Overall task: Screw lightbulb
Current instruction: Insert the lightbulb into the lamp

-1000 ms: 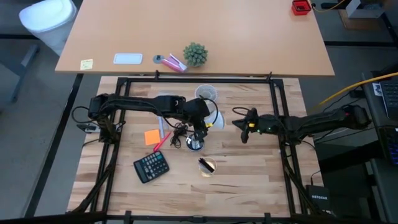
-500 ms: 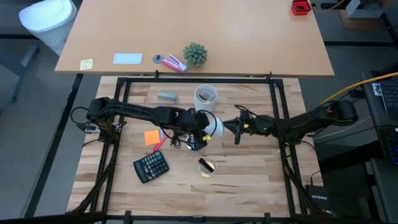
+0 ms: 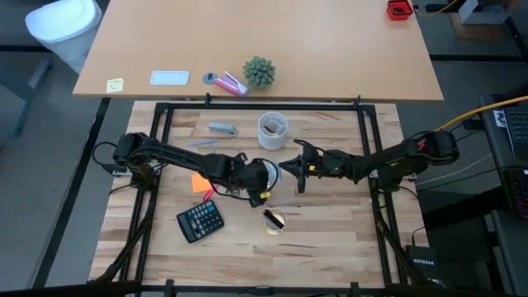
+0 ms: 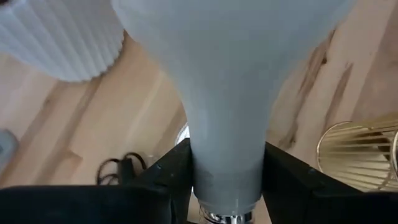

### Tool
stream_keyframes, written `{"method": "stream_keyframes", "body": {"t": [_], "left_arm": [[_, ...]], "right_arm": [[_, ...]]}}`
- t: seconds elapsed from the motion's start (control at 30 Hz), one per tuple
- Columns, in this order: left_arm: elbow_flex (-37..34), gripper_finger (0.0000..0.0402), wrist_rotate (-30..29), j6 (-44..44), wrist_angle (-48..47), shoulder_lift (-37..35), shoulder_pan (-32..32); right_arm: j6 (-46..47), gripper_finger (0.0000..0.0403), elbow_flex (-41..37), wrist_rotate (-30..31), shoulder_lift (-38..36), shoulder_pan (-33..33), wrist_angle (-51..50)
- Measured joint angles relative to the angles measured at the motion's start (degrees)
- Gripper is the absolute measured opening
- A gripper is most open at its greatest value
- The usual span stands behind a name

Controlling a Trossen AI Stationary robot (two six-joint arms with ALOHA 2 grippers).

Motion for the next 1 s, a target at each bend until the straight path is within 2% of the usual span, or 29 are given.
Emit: {"method": "stream_keyframes", "body": {"t": [0.2, 0.37, 0.53, 0.8, 1.0], "left_arm": [[-4.4, 0.0146, -4.3, -3.2, 4.3, 0.2, -1.0], [-7.5, 0.0143, -5.7, -3.4, 10.8, 0.2, -1.0], [-8.5, 0.0146, -7.2, -5.6, 11.2, 0.2, -1.0], [-8.6, 0.0141, -9.5, -6.3, 10.0, -1.1, -1.7], [-8.6, 0.0143, -11.0, -9.1, 9.3, -3.2, -2.3]], "right_arm": [[-0.9, 0.0012, 2.4, -4.4, 0.0, 0.0, -1.8], [-1.5, 0.0012, 4.1, -4.8, 0.0, 0.0, -4.2], [-4.8, 0.0012, 4.2, -4.4, -1.1, 0.0, -4.7], [-10.4, 0.0012, 4.2, -1.0, -7.6, 0.0, -6.7], [-12.1, 0.0012, 4.2, 4.7, -13.1, 0.0, -17.1]]}}
